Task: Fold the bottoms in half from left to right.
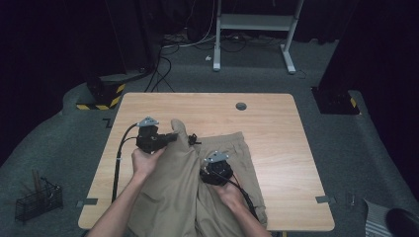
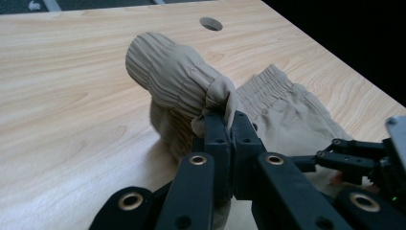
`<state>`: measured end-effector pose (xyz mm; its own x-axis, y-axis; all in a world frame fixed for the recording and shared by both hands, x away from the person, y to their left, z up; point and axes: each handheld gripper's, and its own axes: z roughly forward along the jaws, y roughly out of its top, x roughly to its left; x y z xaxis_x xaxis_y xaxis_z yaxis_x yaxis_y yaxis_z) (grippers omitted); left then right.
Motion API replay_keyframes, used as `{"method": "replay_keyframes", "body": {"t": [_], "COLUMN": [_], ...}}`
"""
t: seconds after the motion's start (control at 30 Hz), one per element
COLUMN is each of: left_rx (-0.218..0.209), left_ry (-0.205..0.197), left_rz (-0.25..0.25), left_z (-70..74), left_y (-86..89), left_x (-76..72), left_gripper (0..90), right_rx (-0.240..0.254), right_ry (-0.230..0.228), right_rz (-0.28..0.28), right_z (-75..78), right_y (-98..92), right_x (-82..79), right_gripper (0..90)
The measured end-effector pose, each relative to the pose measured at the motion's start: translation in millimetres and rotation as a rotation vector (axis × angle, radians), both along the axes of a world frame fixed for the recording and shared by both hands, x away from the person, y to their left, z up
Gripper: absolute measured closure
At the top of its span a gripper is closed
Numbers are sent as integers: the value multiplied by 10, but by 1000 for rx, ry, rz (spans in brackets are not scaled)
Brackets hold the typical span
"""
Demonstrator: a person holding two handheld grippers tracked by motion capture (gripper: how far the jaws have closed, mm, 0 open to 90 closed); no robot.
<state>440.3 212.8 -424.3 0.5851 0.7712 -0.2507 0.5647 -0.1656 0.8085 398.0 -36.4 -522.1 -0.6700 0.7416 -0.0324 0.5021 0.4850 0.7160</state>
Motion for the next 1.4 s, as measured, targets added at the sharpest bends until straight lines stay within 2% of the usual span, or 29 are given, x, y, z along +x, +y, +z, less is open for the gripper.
{"method": "replay_keyframes", "body": {"t": [0.17,0.27,0.3,0.4,0.5,0.63,0.77,0.83,0.87,0.97,1.3,1.4], "left_rx": [8,5,5,16,20,24,28,29,29,29,30,33], "left_ry": [-5,-6,-4,-9,-9,-8,-5,-3,-3,3,3,-1], "left_rz": [-20,-27,-31,-39,-45,-57,-71,-76,-81,-90,-139,-144], "left_z": [35,20,11,2,-6,-25,-51,-61,-65,-71,-95,-80], "left_y": [-124,-171,-192,-234,-263,-320,-395,-436,-451,-517,-794,-826], "left_x": [69,78,77,65,62,65,73,77,81,92,116,124], "left_gripper": [883,882,882,882,882,882,882,882,881,881,882,881], "right_rx": [4,14,17,30,21,15,0,0,22,40,41,41], "right_ry": [11,34,25,-9,-40,-26,1,19,19,7,0,0], "right_rz": [-5,3,5,-30,-87,-171,-207,-202,-204,-209,-205,-208], "right_z": [4,55,77,184,245,198,101,33,17,-6,-12,-12], "right_y": [74,-13,-56,-306,-612,-962,-1154,-1173,-1182,-1162,-1139,-1126], "right_x": [21,-31,-55,-149,-177,-153,-127,-122,-125,-129,-118,-118], "right_gripper": [421,398,398,399,397,394,393,397,397,397,398,398]}}
